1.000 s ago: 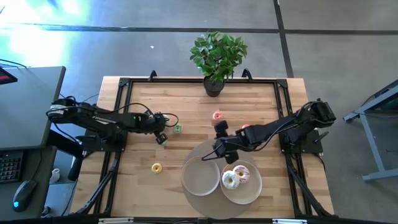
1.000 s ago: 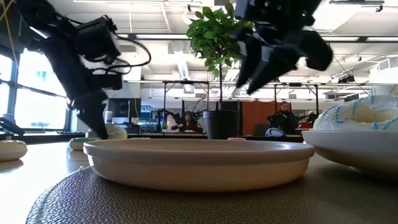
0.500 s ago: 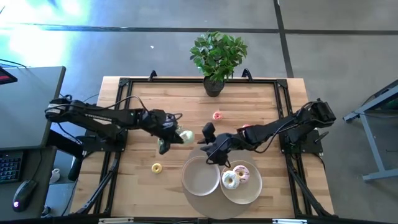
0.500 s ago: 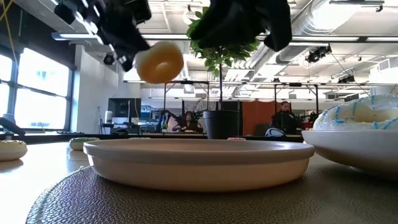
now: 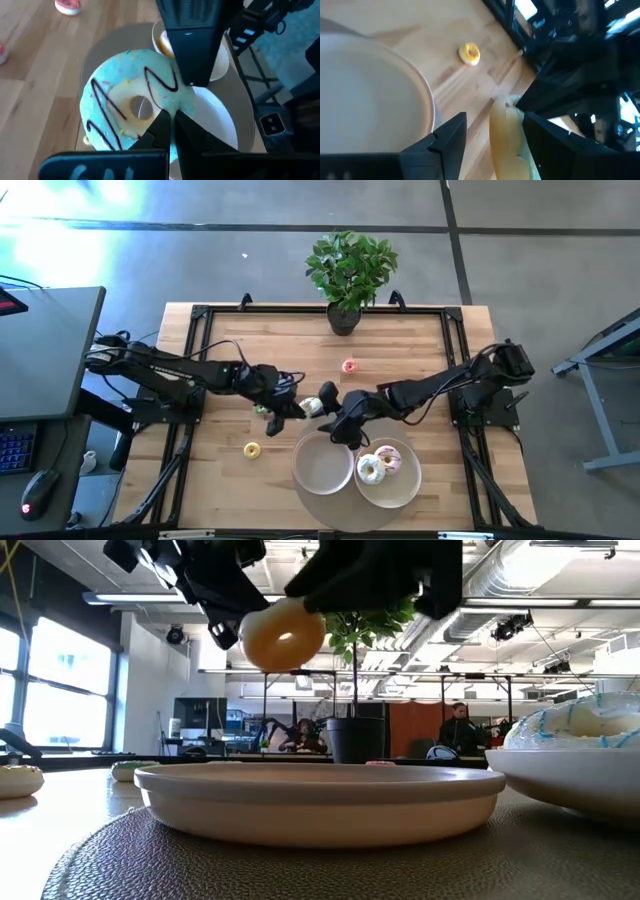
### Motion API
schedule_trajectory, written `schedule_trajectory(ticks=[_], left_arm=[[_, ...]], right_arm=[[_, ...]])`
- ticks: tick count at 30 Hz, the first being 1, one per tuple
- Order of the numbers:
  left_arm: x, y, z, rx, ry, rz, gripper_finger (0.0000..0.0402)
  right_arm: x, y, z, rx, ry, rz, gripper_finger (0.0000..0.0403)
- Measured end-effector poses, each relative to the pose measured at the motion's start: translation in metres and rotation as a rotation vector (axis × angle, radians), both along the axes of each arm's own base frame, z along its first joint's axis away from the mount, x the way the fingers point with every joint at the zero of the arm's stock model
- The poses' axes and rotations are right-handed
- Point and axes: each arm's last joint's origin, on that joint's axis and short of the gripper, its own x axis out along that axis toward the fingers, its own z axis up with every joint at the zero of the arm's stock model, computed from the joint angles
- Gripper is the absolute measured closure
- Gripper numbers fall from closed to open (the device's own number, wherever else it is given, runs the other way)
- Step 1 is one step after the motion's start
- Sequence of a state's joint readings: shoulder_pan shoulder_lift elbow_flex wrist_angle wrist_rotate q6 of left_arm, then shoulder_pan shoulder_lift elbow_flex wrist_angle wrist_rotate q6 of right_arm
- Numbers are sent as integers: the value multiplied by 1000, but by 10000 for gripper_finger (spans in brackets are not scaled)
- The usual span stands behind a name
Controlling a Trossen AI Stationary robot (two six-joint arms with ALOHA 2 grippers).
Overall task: Pick & Place donuts
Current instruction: Put the big light blue donut into the right grey plate
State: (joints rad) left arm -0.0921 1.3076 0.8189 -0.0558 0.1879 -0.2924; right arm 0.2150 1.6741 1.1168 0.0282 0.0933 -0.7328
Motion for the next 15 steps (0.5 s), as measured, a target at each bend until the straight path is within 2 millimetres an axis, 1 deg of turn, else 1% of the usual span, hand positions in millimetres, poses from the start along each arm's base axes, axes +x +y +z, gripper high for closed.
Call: schedule_trajectory(ticks=[3,7,12,15], left_arm=[[1,0,3,5,-4,3,398],[0,1,2,16,18,30,398],[-1,1,0,17,39,29,398],[3,0,-4,13,47,22,398]], right_arm=[[4,-2,-9,-51,18,-66,206],[5,-4,-13,-111,19,-152,217],[6,-4,-12,-121,5,-149,236],[6,-4,-12,-129,-1,-147,241]])
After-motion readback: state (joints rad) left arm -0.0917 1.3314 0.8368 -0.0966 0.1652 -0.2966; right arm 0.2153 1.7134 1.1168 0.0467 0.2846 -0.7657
